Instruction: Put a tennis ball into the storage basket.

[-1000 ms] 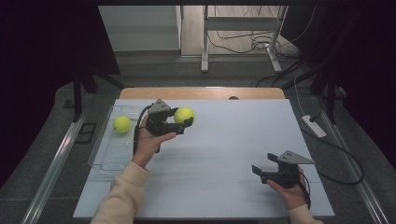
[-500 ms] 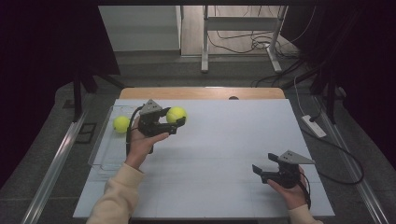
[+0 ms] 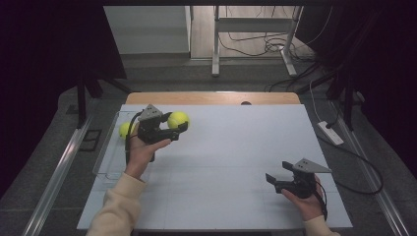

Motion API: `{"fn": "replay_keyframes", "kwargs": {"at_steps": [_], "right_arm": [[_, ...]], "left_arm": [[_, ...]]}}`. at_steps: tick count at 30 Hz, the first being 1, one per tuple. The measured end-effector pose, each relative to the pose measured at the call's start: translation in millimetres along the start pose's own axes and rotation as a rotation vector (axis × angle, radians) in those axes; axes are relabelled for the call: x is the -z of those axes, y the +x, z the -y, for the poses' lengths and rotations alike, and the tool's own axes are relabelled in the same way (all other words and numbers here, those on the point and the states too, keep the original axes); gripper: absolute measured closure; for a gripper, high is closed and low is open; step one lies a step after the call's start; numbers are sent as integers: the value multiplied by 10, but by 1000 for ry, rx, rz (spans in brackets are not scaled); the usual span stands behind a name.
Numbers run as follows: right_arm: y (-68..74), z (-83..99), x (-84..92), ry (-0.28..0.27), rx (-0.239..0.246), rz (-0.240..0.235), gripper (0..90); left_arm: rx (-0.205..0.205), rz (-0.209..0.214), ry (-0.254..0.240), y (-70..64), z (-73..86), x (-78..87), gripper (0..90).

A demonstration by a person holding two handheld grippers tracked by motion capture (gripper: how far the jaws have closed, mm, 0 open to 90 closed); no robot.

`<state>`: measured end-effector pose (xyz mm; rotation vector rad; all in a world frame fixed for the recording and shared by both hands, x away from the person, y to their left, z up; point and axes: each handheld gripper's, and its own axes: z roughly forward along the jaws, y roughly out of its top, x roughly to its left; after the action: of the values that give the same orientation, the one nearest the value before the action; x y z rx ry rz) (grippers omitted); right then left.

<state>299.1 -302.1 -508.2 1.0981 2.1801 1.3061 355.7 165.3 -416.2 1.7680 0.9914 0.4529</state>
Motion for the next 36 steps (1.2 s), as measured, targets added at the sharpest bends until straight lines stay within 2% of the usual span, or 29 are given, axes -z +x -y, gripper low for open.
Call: {"fn": "replay_keyframes", "kwargs": {"at_steps": [5,14,36], "right_arm": [[7,0,-2,4,0,-2,147],[10,0,-7,3,3,-3,147],[17,-6,-22,8,9,-4,147]], "left_arm": [[15,-8,-16,42,26,83,274],[32,-45,-27,162,92,232,274],[78,-137,-11,456,249,450,274]]}}
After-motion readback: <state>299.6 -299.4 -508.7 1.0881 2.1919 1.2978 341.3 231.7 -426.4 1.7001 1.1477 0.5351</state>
